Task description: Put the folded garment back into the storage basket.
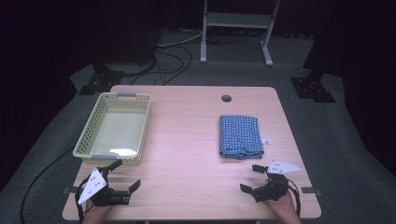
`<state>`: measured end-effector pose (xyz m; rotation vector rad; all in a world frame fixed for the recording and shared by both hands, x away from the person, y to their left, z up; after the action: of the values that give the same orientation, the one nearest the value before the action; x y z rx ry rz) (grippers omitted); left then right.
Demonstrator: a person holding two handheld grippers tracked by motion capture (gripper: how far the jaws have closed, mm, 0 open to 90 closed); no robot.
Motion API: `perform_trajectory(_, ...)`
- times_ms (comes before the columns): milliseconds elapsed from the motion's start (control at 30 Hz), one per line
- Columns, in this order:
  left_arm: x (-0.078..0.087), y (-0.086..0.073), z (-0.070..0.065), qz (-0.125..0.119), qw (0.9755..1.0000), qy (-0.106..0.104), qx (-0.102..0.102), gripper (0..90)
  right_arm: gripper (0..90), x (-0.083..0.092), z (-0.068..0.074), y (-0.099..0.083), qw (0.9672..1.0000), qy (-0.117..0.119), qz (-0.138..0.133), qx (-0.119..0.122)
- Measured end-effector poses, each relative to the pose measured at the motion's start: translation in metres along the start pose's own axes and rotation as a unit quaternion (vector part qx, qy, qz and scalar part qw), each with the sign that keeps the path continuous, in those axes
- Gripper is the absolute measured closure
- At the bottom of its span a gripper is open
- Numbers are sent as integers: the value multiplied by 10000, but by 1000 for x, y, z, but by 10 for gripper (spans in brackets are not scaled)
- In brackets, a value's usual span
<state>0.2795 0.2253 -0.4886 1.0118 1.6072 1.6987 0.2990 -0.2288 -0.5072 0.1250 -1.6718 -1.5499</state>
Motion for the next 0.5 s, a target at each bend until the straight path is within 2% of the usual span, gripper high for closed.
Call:
perform_trajectory(200, -1, 0, -1, 27, 10000, 2, -70, 0, 0, 0, 1, 0, 10000, -20, 10, 74)
perform_trajectory(500, 0, 0, -2, 8, 10000, -11, -55, 0, 0, -2, 3, -1, 9998, -33, 106, 193)
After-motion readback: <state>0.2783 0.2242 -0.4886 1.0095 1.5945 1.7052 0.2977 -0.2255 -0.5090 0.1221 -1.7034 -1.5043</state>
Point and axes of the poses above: each handheld gripper's, and its own axes: x roughly backward along the jaws, y roughly out of its top, z roughly to its left, the point moved 6 cm from there along -x, roughly forward along the jaws, and after that the axes turned 15 degrees about -y, right-handed, at the moved point
